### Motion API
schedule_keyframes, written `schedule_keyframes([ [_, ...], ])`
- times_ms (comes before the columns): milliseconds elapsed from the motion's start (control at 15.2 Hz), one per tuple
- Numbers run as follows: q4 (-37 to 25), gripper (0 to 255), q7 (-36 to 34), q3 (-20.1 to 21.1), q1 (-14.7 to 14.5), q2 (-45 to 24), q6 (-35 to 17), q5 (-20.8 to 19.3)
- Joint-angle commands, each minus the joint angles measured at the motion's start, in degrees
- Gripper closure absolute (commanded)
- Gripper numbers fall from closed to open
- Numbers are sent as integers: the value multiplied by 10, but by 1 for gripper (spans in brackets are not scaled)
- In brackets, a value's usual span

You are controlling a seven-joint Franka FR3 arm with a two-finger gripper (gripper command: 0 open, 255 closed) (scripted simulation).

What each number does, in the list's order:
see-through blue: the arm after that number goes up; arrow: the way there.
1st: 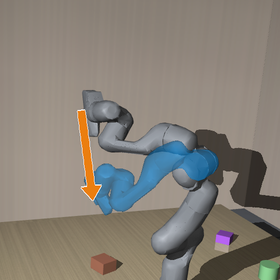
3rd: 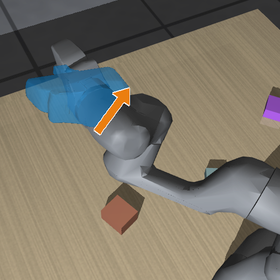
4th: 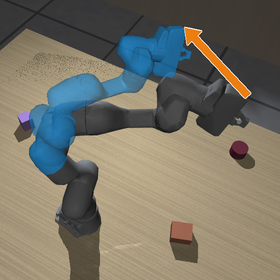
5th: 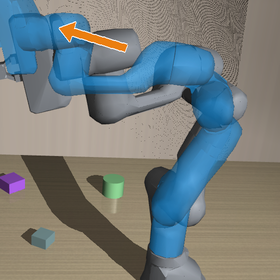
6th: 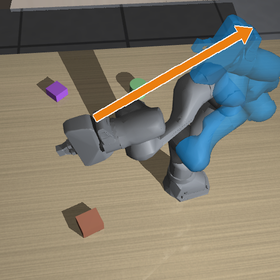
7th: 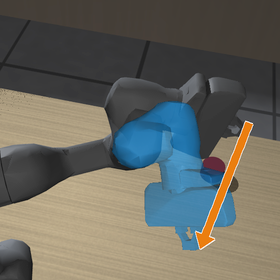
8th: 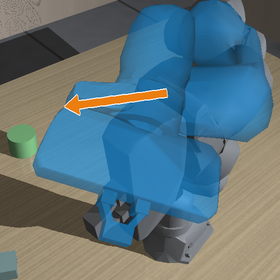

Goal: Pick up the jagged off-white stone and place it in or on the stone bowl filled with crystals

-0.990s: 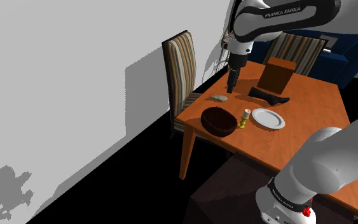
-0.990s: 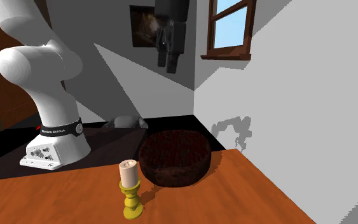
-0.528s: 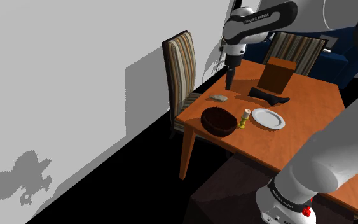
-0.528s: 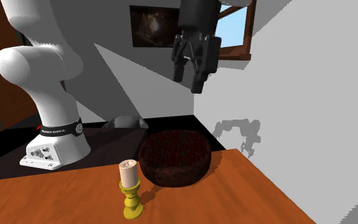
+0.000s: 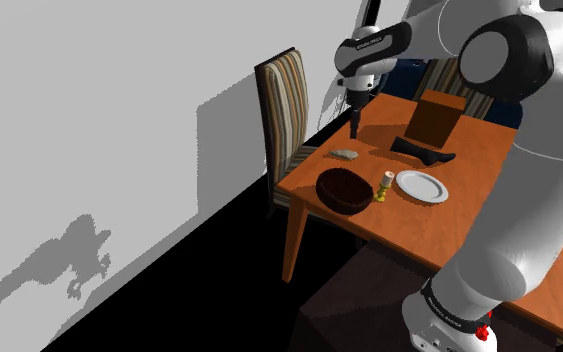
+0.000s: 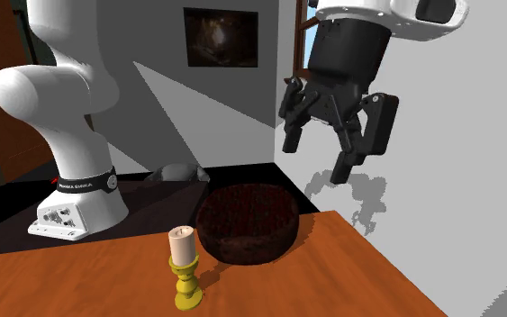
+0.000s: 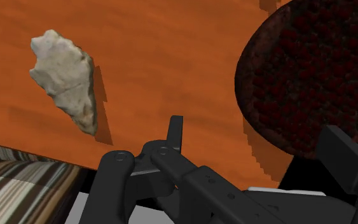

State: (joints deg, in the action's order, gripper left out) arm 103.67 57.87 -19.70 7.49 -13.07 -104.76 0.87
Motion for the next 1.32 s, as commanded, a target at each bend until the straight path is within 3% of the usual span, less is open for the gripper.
schedule_keyframes([
  [0,-50,0,30,-1,14,-50,5,9],
  [594,-336,0,119,15,84,-280,76,41],
  [1056,-273,0,121,16,80,-277,16,41],
  [1254,-273,0,121,16,80,-277,16,41],
])
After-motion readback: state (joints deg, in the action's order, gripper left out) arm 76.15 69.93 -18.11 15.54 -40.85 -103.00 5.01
